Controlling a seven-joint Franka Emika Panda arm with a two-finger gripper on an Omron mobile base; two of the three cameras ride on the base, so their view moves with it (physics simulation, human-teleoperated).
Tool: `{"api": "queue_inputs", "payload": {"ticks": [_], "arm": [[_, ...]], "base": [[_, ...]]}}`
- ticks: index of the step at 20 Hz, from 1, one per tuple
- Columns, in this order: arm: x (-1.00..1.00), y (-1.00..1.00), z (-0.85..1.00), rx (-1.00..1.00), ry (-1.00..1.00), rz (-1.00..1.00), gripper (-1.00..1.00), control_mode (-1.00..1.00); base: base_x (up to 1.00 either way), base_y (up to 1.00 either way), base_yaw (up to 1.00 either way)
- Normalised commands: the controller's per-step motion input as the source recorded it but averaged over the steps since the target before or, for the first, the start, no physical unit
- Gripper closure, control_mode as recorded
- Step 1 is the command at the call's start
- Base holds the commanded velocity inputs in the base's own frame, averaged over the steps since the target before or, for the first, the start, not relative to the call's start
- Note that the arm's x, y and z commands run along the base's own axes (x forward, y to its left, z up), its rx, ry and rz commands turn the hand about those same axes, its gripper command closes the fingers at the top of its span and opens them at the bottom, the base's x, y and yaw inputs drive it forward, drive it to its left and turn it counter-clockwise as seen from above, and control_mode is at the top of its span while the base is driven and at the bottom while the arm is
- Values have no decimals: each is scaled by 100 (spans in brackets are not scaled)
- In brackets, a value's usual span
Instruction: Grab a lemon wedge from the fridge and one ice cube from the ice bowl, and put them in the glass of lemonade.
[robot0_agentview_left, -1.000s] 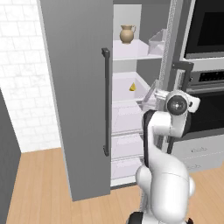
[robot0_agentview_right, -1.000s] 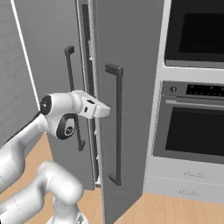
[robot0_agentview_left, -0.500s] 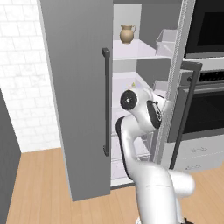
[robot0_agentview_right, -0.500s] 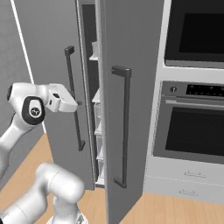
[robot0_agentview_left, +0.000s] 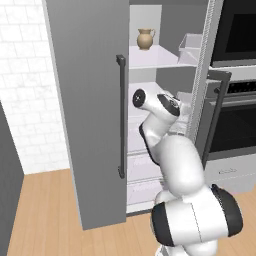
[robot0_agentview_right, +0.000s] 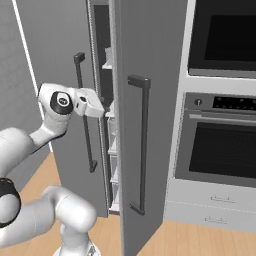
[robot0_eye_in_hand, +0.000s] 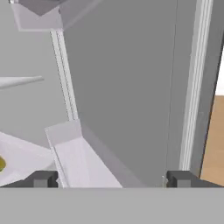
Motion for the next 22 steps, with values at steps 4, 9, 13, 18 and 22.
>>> {"api": "queue_inputs", "payload": {"ticks": [4,9,13,18,22], "arm": [[85,-44,-1,0,15,-25,-100,-100],[0,-98,0,2,14,-32,-100,-100],[-21,-100,0,7,14,-34,-100,-100],[-40,-100,0,10,7,-32,-100,-100],[-62,-100,0,15,1,-24,-100,-100]], "base": [[0,0,0],[0,0,0],[0,0,0],[0,0,0],[0,0,0]]}}
